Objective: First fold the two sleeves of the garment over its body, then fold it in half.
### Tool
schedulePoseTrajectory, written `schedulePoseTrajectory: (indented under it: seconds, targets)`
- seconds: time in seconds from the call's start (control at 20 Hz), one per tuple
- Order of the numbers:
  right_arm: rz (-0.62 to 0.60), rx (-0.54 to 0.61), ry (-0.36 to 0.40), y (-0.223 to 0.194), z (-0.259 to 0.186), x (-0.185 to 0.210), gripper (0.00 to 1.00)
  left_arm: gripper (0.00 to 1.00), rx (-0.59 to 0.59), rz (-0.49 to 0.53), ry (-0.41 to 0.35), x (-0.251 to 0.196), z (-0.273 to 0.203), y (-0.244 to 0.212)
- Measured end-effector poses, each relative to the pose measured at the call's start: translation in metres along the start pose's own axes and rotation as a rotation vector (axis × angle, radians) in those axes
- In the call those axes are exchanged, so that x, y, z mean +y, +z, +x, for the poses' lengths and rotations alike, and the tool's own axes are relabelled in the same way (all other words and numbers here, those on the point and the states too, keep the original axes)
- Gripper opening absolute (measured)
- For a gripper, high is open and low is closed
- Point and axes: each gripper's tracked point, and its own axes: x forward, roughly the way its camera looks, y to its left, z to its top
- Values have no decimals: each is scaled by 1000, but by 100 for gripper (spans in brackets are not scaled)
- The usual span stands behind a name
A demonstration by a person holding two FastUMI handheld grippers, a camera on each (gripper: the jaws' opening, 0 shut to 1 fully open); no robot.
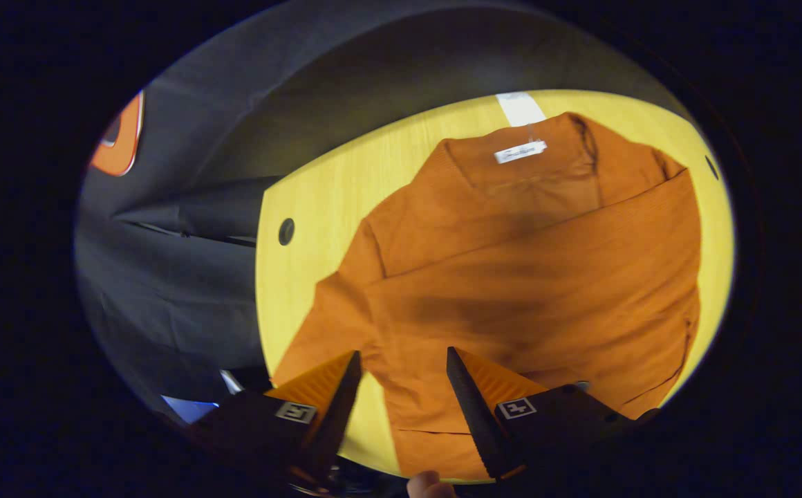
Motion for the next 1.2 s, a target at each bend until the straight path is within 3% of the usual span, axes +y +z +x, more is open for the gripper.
schedulePoseTrajectory:
  seconds: [0.05, 0.2, 0.3, 0.4, 0.5, 0.7, 0.85, 1.05, 1.2]
  targets:
    - [-21, -8, -13, -8, -2, -10, 99, 95, 11, -7, 27, 9, 8, 14]
    - [13, 34, 41, -52, -17, -19, 96, 95, 53, -35, 79, 38, 36, 36]
    - [6, 49, 51, -81, -26, -37, 97, 95, 134, -73, 73, 44, 55, 34]
    - [-28, 38, 20, -107, -36, -63, 96, 95, 230, -143, 63, 46, 68, 27]
    - [-41, -54, -68, -112, -51, -107, 97, 95, 303, -161, 68, 48, 74, 22]
    - [16, -40, -13, -155, -72, -137, 96, 96, 415, -158, 75, 45, 87, 24]
    - [51, -82, -42, -167, -86, -174, 97, 95, 492, -159, 69, 44, 92, 27]
    - [171, -94, 6, -177, -88, -186, 96, 96, 589, -124, 43, 43, 96, 28]
    - [185, -112, 27, -181, -89, -192, 97, 94, 608, -131, 45, 42, 94, 28]
